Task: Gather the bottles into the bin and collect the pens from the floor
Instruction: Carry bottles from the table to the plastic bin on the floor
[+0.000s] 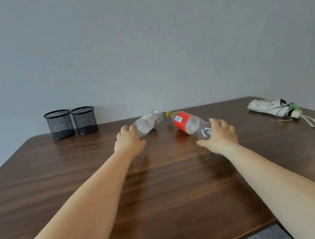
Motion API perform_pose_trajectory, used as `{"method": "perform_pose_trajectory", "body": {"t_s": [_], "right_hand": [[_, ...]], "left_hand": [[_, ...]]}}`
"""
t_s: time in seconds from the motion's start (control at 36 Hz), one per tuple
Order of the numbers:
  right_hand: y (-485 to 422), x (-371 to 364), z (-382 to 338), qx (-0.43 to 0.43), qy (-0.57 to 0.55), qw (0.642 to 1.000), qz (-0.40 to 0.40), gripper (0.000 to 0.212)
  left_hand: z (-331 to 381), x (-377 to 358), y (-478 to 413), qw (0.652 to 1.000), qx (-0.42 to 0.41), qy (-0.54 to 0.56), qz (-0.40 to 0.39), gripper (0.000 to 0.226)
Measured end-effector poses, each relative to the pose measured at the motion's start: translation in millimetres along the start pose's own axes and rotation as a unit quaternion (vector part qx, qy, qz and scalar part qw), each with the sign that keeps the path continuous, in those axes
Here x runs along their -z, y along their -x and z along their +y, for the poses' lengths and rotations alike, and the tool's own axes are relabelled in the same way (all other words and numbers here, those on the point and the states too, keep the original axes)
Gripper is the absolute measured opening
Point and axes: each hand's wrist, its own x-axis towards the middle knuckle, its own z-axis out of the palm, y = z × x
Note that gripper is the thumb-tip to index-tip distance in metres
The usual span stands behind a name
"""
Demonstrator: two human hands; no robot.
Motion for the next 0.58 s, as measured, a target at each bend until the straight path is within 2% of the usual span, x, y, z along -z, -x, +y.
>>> {"method": "perform_pose_trajectory", "body": {"t_s": [0.11, 0.22, 0.33, 0.58], "right_hand": [[-7.4, -5.6, 0.7, 0.0, -0.003, 1.0, 0.014, 0.093], [-8.4, -4.2, -1.8, 0.008, -0.014, 0.999, 0.039, 0.079], [-3.6, 1.5, -4.5, 0.01, -0.032, 0.999, 0.042, 0.075], [29.5, 29.6, -31.3, 0.036, -0.105, 0.993, 0.042, 0.073]], "left_hand": [[0.0, -11.4, -13.2, 1.0, 0.014, -0.003, -0.008, 0.066], [3.8, -14.4, -17.6, 0.999, 0.026, 0.015, 0.024, 0.046], [7.4, -10.3, -14.7, 0.997, 0.032, 0.035, 0.055, 0.032], [-9.0, 47.7, 39.1, 0.994, 0.016, 0.059, 0.096, 0.03]]}}
